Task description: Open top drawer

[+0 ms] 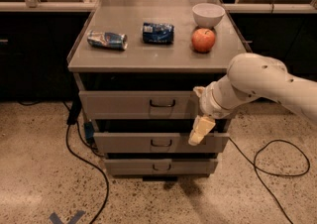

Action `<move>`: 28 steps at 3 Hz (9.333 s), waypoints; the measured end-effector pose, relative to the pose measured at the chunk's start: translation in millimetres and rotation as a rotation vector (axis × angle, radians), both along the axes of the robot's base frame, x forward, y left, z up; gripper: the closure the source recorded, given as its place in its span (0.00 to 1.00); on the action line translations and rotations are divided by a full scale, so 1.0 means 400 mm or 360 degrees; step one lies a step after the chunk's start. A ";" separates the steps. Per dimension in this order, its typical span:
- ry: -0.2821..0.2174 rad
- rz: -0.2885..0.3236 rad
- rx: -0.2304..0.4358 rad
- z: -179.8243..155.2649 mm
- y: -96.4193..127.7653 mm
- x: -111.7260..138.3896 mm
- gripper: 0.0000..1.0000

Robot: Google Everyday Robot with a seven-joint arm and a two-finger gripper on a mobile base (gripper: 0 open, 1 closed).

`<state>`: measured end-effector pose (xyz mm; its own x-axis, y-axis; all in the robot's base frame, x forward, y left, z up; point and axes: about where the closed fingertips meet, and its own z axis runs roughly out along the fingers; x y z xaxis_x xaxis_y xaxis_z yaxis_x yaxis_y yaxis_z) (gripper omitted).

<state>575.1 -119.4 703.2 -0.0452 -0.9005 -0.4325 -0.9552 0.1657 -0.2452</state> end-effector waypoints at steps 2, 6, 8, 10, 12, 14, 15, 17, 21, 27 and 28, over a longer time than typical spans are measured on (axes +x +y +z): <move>-0.0009 0.0043 -0.0017 -0.050 0.038 0.051 0.00; 0.0022 0.0118 -0.0169 -0.148 0.058 0.141 0.00; 0.0050 0.0126 -0.0157 -0.154 0.062 0.127 0.00; 0.0204 0.0092 -0.0083 -0.081 0.091 -0.046 0.00; 0.0237 0.0101 -0.0091 -0.107 0.093 -0.023 0.00; 0.0314 0.0109 -0.0082 -0.143 0.096 -0.009 0.00; 0.0366 0.0098 -0.0069 -0.138 0.087 -0.041 0.00; 0.0516 0.0016 0.0004 -0.052 0.078 -0.238 0.00; 0.0512 0.0093 0.0147 0.014 0.105 -0.391 0.00; 0.0699 0.0069 0.0153 -0.087 0.059 -0.311 0.00; 0.0752 -0.0041 0.0270 -0.003 0.052 -0.470 0.00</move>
Offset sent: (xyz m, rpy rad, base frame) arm 0.0387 0.0230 -0.0292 -0.0321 -0.0226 0.0484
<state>387.2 -98.5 702.1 -0.2928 -0.8152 -0.4997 -0.9504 0.1906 0.2459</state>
